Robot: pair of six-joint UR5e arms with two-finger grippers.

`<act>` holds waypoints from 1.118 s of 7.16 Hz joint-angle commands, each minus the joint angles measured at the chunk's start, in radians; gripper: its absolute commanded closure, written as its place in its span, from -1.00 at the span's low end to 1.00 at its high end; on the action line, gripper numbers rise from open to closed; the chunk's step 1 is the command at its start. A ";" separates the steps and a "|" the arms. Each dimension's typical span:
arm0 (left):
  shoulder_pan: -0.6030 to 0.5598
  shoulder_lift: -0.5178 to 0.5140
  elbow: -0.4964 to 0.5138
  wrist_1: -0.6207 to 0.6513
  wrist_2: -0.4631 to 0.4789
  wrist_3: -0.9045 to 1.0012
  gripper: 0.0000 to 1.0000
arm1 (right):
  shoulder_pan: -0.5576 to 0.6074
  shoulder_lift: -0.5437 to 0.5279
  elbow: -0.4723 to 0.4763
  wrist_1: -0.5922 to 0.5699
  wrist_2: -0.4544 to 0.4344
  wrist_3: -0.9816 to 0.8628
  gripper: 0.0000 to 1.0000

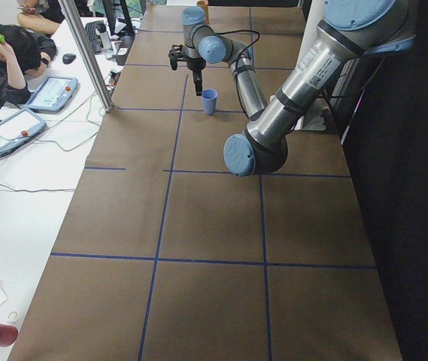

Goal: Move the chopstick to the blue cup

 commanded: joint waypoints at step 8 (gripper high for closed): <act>-0.045 0.081 -0.087 -0.001 -0.001 0.009 -1.00 | -0.064 -0.067 -0.004 0.058 -0.065 -0.004 1.00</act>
